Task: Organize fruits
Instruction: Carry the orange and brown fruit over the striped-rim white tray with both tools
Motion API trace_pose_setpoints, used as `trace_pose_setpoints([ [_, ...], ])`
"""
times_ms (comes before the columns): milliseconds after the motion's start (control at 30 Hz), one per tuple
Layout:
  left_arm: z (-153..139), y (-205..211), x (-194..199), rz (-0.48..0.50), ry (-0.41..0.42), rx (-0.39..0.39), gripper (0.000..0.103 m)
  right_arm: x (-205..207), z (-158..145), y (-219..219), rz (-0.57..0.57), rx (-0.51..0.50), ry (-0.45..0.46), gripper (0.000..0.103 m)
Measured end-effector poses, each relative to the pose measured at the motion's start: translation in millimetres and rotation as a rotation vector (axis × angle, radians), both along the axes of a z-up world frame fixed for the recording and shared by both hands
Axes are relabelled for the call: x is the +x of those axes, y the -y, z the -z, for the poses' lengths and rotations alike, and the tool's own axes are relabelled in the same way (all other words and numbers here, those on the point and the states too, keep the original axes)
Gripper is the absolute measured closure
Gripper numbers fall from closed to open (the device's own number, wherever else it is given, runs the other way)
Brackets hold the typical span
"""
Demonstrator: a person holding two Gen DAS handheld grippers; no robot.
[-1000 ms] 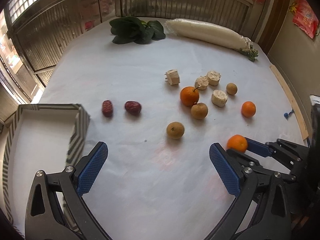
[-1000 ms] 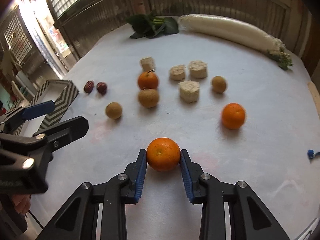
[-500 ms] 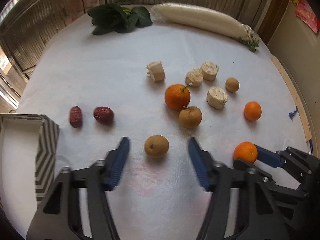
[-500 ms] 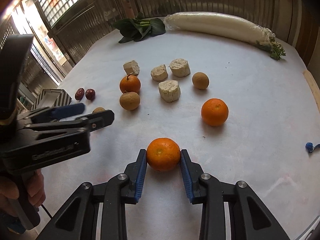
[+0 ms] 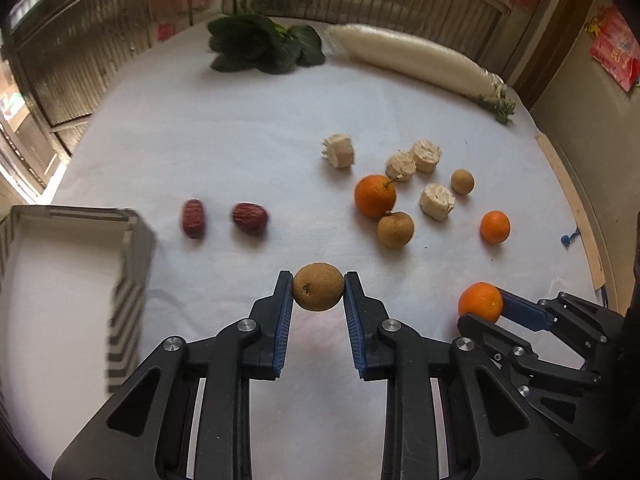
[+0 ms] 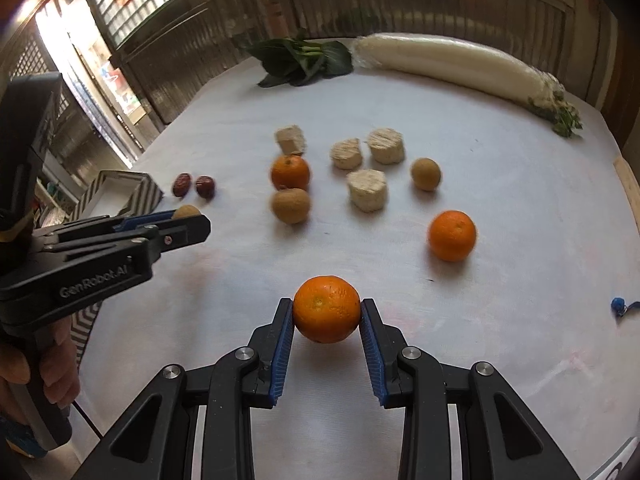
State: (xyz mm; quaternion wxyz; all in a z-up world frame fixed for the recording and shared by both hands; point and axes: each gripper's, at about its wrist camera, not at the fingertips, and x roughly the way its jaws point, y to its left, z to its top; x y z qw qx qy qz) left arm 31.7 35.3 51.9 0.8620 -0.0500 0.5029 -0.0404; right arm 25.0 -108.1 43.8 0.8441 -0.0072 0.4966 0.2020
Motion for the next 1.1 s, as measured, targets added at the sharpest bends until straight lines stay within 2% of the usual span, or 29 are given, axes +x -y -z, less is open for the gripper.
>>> trace_pose_setpoints([
  [367, -22.0, -48.1, -29.2, -0.091, 0.018, 0.044, 0.078, -10.4, -23.5, -52.4, -0.093, 0.022, 0.030, 0.071],
  [600, -31.5, -87.0, -44.5, -0.157, 0.024, 0.081, 0.078, -11.7, -31.8, -105.8, -0.181, 0.034, 0.047, 0.071],
  [833, -32.7, -130.8, -56.5, -0.232, 0.015, 0.112, 0.078, -7.9, -36.7, -155.1, -0.266, 0.046, 0.058, 0.071],
  [1100, -22.2, -175.2, -51.6, -0.301, -0.021, 0.120, 0.078, -1.3, -45.7, -203.6, -0.346, 0.051, 0.071, 0.071],
])
